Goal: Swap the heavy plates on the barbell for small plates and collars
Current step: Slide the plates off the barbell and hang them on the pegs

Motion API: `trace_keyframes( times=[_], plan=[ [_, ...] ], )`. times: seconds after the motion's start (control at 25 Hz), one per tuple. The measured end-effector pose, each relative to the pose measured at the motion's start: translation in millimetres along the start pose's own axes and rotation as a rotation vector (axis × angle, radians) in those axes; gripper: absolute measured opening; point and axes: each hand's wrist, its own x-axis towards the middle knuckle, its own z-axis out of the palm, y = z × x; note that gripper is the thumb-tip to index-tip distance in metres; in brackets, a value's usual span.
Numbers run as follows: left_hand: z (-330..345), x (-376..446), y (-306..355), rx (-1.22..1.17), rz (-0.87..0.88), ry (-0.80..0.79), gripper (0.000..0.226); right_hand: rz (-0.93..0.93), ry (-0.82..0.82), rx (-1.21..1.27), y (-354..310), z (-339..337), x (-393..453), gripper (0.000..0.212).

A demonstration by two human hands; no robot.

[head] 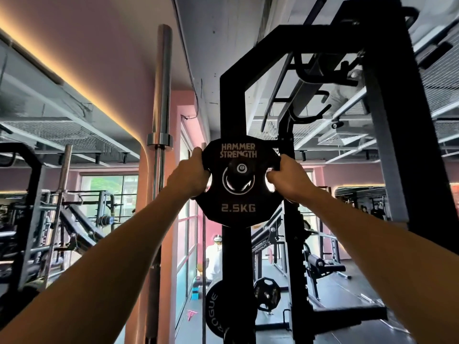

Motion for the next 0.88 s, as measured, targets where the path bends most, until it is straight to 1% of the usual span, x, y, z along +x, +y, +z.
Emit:
trace_keyframes(
  times=[0.12,0.2,0.32,0.4,0.44,0.52,0.6,0.68,0.76,0.88],
  plan=[
    [28,11,-11,-0.014,-0.001,0.06,0.015,0.028,0.022,0.005,20,22,15,0.028],
    [48,21,-21,-0.033,0.006,0.091,0.014,0.039,0.039,-0.008,32,35,27,0.026],
    [73,33,-36,-0.072,-0.009,0.096,0.013,0.032,0.044,-0.042,46,50,44,0.022],
    [83,40,-42,-0.08,-0.019,0.084,0.015,0.024,0.042,-0.061,51,57,51,0.023],
    [89,44,-46,-0.083,-0.009,0.086,0.016,0.032,0.041,-0.053,56,63,56,0.026],
    [91,52,-49,-0.087,0.032,0.089,0.019,0.016,0.038,-0.03,62,68,64,0.04],
    [88,52,-47,-0.106,0.066,0.054,0.024,0.006,0.028,-0.027,73,71,72,0.052],
    [87,52,-48,-0.074,0.065,0.05,0.027,0.029,-0.004,-0.054,67,71,68,0.047],
    [85,49,-48,-0.013,0.032,0.046,0.026,0.077,-0.008,-0.119,63,70,60,0.04],
    [81,34,-44,0.125,-0.011,-0.066,0.035,0.135,-0.059,-0.229,59,71,47,0.045]
  ],
)
